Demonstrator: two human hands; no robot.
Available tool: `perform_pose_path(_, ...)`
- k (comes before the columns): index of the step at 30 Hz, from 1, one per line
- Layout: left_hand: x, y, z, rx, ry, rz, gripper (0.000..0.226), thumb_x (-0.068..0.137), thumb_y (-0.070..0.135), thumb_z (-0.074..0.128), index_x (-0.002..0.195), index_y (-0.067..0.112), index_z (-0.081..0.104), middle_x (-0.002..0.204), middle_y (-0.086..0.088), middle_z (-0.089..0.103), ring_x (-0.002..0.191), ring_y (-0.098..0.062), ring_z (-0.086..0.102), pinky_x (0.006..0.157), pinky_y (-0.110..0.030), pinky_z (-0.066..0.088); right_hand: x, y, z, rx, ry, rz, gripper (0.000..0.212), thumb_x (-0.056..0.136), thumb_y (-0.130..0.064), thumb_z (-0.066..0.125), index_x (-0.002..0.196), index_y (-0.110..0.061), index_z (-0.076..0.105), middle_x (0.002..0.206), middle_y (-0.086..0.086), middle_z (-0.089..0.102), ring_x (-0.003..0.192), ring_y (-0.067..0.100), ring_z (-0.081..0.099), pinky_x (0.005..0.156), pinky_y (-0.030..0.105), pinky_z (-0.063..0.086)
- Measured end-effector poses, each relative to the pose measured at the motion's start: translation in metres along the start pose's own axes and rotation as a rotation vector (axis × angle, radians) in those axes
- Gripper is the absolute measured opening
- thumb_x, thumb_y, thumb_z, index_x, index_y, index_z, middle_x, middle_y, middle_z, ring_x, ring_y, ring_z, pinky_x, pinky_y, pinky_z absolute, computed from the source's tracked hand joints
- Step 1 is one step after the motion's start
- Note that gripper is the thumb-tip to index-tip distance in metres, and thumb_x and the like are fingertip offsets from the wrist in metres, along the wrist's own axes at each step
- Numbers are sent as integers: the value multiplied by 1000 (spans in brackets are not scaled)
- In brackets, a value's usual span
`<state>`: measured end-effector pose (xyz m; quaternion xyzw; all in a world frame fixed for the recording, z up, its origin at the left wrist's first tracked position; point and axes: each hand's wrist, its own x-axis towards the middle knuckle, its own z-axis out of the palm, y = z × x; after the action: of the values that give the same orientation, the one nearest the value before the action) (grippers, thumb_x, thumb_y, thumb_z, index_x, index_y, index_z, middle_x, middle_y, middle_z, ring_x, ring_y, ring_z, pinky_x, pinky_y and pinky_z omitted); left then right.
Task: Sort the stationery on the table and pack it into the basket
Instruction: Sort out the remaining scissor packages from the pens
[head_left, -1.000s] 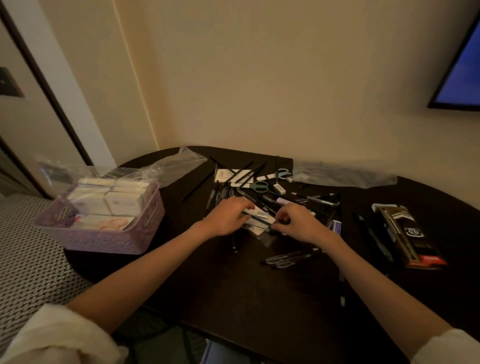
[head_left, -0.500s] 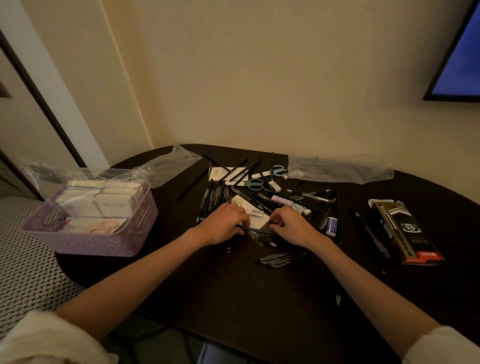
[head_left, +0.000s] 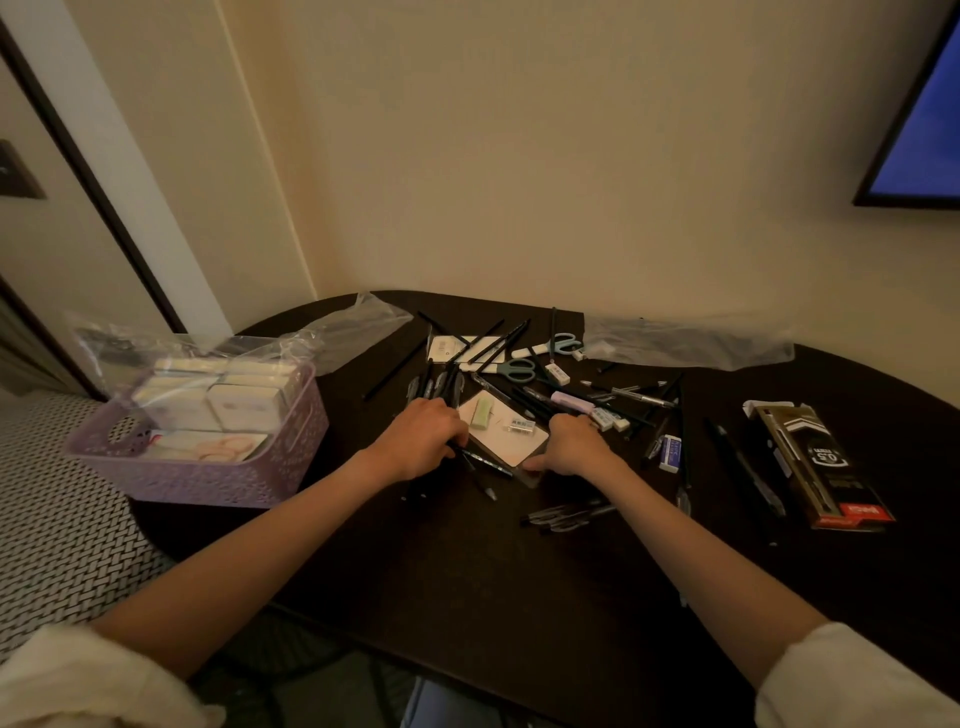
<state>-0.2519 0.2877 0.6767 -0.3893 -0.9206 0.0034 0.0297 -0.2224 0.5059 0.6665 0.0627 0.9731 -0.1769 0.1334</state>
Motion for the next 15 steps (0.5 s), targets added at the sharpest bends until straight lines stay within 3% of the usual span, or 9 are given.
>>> perform_pose_path(2, -1, 0, 0, 3, 4, -25, 22, 89, 19, 64, 111, 24, 64, 116, 5, 61, 112, -12, 50, 100, -31, 38, -1, -5, 2, 78, -28, 65, 51, 79, -36, 76, 115, -12, 51, 121, 11, 53, 117, 28, 49, 86, 37, 47)
perform_pose_path(5, -1, 0, 0, -16, -4, -40, 23, 90, 19, 63, 112, 24, 63, 117, 4, 60, 112, -12, 50, 100, -30, 38, 0, -9, 4, 174, -12, 107, 37, 82, -28, 74, 106, -13, 51, 107, 9, 53, 111, 28, 53, 76, 36, 45)
perform_pose_path(9, -2, 0, -1, -26, -16, -44, 23, 90, 18, 63, 113, 24, 63, 118, 4, 60, 113, -13, 50, 101, -31, 38, 0, -12, 0, 359, 39, 147, 24, 87, -17, 66, 107, -5, 60, 98, 8, 61, 91, 21, 59, 72, 35, 48)
perform_pose_path(12, -3, 0, -2, -28, -17, -48, 22, 91, 21, 62, 113, 24, 63, 117, 4, 59, 113, -13, 50, 102, -32, 38, -3, -10, -13, 579, 81, 140, 13, 87, -13, 63, 99, -11, 58, 96, 8, 63, 75, 13, 60, 66, 29, 49)
perform_pose_path(15, -4, 0, -3, -27, -19, -52, 23, 91, 22, 61, 114, 25, 62, 118, 3, 59, 115, -14, 49, 102, -32, 38, -15, -10, -30, 878, 88, 150, 15, 89, -8, 60, 103, -4, 59, 108, 10, 61, 76, 12, 63, 59, 22, 53)
